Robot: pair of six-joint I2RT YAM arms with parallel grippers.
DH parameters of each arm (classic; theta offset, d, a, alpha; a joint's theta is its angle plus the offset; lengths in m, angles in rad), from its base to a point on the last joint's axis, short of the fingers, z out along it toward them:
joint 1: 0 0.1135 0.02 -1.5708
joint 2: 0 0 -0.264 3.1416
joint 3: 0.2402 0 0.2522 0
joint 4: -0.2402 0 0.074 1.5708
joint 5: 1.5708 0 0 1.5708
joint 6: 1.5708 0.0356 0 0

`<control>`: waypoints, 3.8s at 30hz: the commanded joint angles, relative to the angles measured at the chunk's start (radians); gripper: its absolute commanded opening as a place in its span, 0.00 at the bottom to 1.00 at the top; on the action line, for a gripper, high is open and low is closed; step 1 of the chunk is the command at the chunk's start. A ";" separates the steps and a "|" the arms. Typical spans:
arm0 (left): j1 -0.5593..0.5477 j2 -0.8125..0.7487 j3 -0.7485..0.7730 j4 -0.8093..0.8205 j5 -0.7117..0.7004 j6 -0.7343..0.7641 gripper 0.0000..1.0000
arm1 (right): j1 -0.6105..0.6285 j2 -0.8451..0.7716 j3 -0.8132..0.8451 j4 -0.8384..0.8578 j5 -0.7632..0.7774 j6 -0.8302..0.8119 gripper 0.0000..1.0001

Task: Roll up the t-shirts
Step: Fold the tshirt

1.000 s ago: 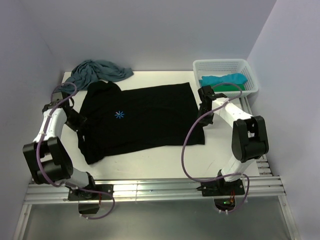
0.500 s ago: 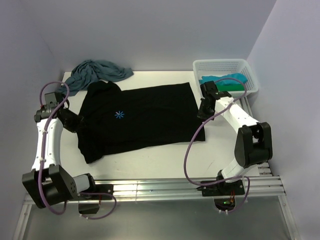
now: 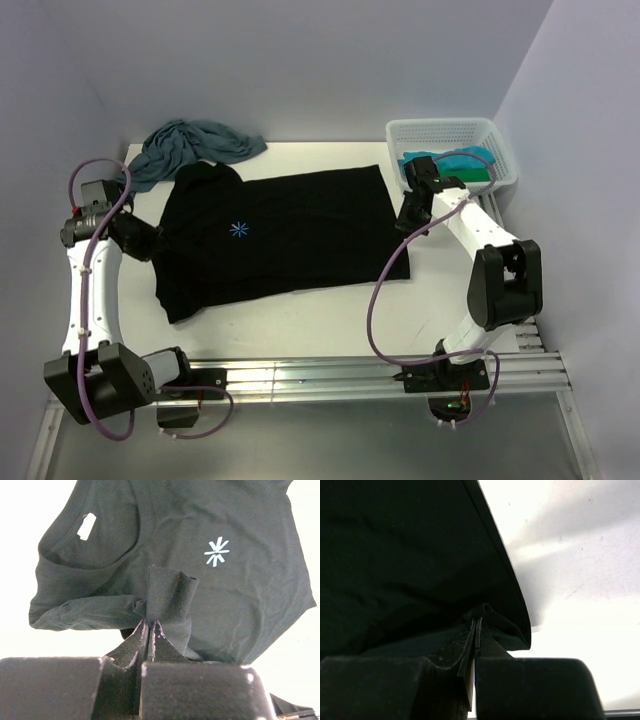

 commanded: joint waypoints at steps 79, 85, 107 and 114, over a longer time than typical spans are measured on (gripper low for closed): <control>-0.014 -0.113 -0.022 0.012 0.016 0.058 0.01 | -0.020 -0.213 -0.117 0.009 0.013 -0.010 0.00; -0.014 -0.205 -0.019 -0.064 0.022 0.046 0.00 | -0.020 -0.307 -0.170 -0.020 -0.001 -0.014 0.00; -0.014 -0.317 -0.026 -0.158 0.026 0.056 0.00 | -0.021 -0.408 -0.204 -0.060 0.014 -0.030 0.00; -0.016 -0.179 0.034 -0.094 0.025 0.067 0.00 | -0.021 -0.287 -0.138 -0.041 0.017 -0.030 0.00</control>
